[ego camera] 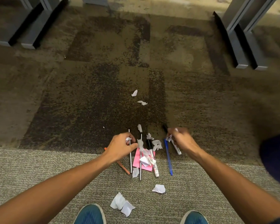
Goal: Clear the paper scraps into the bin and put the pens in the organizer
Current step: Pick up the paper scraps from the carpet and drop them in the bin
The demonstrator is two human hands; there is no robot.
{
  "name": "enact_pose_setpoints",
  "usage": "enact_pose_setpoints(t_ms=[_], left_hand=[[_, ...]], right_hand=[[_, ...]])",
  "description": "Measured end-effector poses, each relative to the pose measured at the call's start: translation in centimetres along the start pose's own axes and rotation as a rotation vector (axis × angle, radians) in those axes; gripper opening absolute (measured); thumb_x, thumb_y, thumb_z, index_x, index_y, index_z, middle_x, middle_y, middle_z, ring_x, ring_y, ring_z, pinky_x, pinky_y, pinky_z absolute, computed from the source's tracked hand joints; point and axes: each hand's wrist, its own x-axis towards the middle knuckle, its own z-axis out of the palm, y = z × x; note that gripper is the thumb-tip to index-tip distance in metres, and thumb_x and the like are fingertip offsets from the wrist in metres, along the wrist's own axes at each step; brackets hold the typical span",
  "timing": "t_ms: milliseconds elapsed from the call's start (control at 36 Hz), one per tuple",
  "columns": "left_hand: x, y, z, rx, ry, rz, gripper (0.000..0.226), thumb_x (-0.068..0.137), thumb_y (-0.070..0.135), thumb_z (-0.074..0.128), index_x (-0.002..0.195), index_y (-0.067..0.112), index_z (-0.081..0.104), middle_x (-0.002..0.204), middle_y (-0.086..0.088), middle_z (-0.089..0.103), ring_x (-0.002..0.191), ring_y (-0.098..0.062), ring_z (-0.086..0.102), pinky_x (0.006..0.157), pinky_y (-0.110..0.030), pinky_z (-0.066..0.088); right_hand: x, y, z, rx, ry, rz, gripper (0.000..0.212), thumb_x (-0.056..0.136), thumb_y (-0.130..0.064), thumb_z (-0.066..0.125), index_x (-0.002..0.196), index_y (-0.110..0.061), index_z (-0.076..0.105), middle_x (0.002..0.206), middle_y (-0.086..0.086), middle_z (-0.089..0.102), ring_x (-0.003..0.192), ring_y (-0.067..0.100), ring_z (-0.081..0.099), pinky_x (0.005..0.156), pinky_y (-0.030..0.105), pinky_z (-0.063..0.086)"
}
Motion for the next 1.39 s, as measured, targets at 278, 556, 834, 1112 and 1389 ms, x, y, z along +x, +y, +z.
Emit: enact_pose_setpoints(t_ms=[278, 556, 834, 1112, 1389], left_hand=[[0.4, -0.6, 1.4, 0.098, -0.066, 0.095, 0.060, 0.075, 0.053, 0.073, 0.126, 0.026, 0.060, 0.117, -0.002, 0.068, 0.091, -0.009, 0.061, 0.070, -0.013, 0.039], [1.2, -1.0, 2.7, 0.167, -0.090, 0.146, 0.065, 0.073, 0.060, 0.071, 0.125, 0.023, 0.059, 0.124, 0.002, 0.065, 0.108, -0.009, 0.061, 0.083, -0.016, 0.042], [0.3, -1.1, 3.0, 0.232, -0.101, 0.216, 0.020, 0.090, 0.037, 0.060, 0.096, 0.018, 0.066, 0.086, 0.003, 0.065, 0.073, -0.009, 0.058, 0.062, -0.022, 0.044], [-0.6, -0.9, 1.6, -0.199, -0.151, 0.006, 0.007, 0.076, 0.022, 0.060, 0.074, 0.019, 0.054, 0.061, 0.007, 0.051, 0.054, -0.004, 0.041, 0.053, -0.029, 0.034], [-2.2, 0.4, 0.2, -0.573, -0.215, -0.144, 0.029, 0.074, 0.000, 0.048, 0.063, 0.017, 0.068, 0.068, -0.006, 0.067, 0.070, -0.021, 0.059, 0.059, -0.030, 0.044]], right_hand=[[0.1, 0.7, 1.6, -0.542, -0.208, -0.305, 0.062, 0.087, -0.066, 0.056, 0.137, -0.028, 0.050, 0.135, -0.006, 0.058, 0.114, 0.009, 0.059, 0.092, 0.027, 0.046], [0.6, 2.0, 2.7, -0.808, -0.180, -0.446, 0.051, 0.091, -0.049, 0.062, 0.135, -0.027, 0.046, 0.120, 0.005, 0.066, 0.105, 0.022, 0.064, 0.081, 0.034, 0.053], [0.4, 2.4, 2.7, -0.684, -0.213, -0.407, 0.019, 0.103, -0.038, 0.043, 0.108, -0.020, 0.047, 0.087, 0.004, 0.062, 0.074, 0.016, 0.058, 0.065, 0.029, 0.043], [-0.7, 1.5, 1.4, 0.003, -0.264, -0.132, 0.046, 0.097, -0.057, 0.043, 0.063, -0.027, 0.043, 0.058, -0.009, 0.046, 0.047, 0.006, 0.040, 0.046, 0.014, 0.037], [-2.7, 0.9, 0.8, 0.134, -0.381, -0.103, 0.028, 0.101, -0.015, 0.043, 0.113, -0.023, 0.067, 0.097, 0.002, 0.075, 0.053, 0.004, 0.048, 0.044, 0.016, 0.036]])
